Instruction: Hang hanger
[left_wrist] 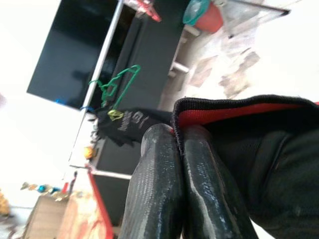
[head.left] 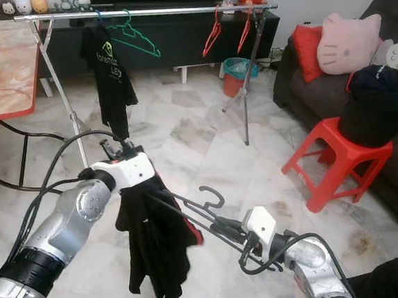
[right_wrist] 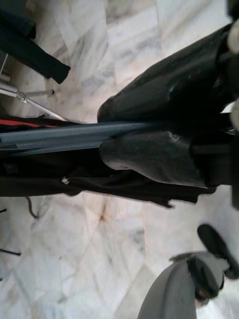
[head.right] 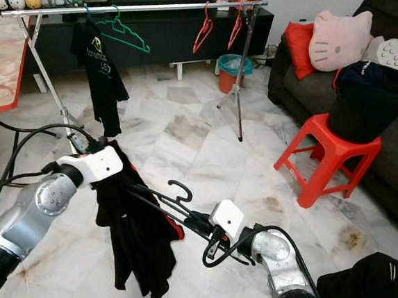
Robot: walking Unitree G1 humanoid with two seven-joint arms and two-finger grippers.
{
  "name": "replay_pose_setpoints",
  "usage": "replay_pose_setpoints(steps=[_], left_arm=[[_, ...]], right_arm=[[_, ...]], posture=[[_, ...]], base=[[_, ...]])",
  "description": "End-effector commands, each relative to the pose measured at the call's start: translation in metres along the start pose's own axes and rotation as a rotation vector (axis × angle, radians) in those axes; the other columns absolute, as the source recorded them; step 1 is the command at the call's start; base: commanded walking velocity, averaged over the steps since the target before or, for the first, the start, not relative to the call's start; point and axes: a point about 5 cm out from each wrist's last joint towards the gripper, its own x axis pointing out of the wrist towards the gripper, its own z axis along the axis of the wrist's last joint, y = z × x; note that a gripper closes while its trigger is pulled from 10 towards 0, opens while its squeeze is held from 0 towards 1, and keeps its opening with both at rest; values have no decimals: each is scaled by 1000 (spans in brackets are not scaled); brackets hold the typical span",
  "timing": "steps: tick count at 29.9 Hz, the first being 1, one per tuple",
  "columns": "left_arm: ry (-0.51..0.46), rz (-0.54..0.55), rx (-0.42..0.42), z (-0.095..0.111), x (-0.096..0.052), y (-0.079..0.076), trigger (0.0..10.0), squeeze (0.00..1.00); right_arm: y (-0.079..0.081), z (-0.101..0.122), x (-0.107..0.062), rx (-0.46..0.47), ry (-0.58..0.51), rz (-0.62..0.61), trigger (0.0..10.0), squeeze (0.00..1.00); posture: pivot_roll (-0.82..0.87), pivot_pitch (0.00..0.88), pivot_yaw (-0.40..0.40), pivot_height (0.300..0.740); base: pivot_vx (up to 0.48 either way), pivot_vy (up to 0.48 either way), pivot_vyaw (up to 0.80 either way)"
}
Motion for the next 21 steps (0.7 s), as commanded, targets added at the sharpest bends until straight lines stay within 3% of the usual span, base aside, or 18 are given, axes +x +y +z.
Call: replay_pose_setpoints(steps=[1,5,12,16,18,19,21], left_arm=[[29,58,10,-5,1,13,0,0],[75,131,0,-11,1,21,0,0],[82,249,-28,-11,1,37,0,0],[79,243,-39,-11,1,37,0,0],[95,202,-63,-14,1,29,0,0],[95,202,-63,-14,1,29,0,0],[77,103,-270,-13,3,10,0,0]], right_arm=[[-5,2,-1,-53,24,-25,10000,0],[-5,-5,-2,-46,76,-43,10000,0],[-4,-29,-7,-93,297,-100,10000,0],[-1,-23,-5,-71,216,-83,10000,0],[-1,-11,-2,-38,109,-66,10000,0],[-1,-11,-2,-38,109,-66,10000,0],[-7,0,-3,-30,26,-105,10000,0]], posture=[[-39,4,-5,740],[-40,5,-5,740],[-40,10,-3,740],[-38,12,-1,740],[-42,12,1,740],[-42,12,1,740],[-41,12,1,740]], base=[[0,0,0],[0,0,0],[0,0,0],[0,0,0],[0,0,0],[0,0,0],[0,0,0]])
